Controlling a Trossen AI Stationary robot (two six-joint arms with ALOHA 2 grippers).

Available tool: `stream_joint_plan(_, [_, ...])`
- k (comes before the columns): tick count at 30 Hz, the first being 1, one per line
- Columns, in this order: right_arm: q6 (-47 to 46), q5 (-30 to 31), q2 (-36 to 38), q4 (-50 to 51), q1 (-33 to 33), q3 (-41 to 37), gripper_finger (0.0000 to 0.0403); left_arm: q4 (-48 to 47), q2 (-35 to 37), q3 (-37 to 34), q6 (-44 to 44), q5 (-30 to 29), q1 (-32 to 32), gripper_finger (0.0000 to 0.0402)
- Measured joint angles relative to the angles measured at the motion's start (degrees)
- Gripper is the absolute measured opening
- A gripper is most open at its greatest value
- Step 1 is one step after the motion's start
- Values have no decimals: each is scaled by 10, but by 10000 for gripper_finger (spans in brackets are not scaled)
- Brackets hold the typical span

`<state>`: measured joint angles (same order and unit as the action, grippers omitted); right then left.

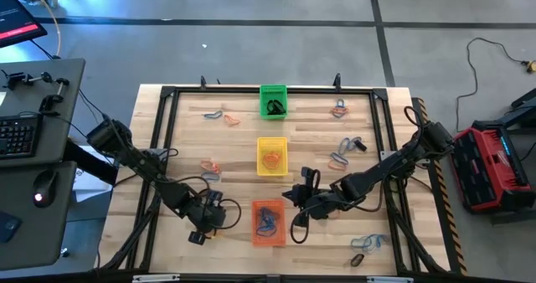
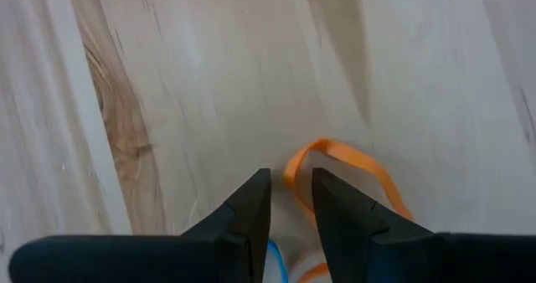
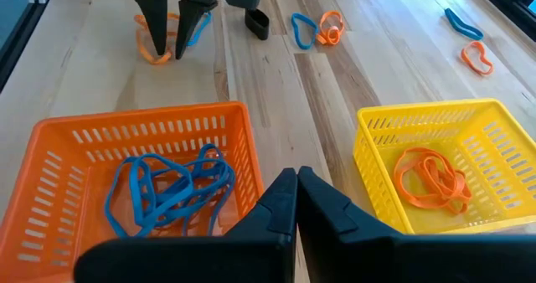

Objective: Sort rubber bands into baskets
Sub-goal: Put the orange rubber band into the yellow bin

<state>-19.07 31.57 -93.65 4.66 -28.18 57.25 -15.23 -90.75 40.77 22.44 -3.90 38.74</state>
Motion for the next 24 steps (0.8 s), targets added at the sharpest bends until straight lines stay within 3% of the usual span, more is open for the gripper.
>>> stream_joint_plan(5, [0,0,0,0,0,0,0,1,-1,0,5,0,-13,73])
stream_joint_plan(13, [-2,0,0,0,0,0,0,-2,0,8,-3,0,-46,5])
stream_joint_plan(20, [-2,0,0,0,0,0,0,-24,0,66,-50,5,-87,2])
stream_joint_plan(24, [-4,0,0,0,-1,0,0,-67,0,119,-84,-32,-118,1])
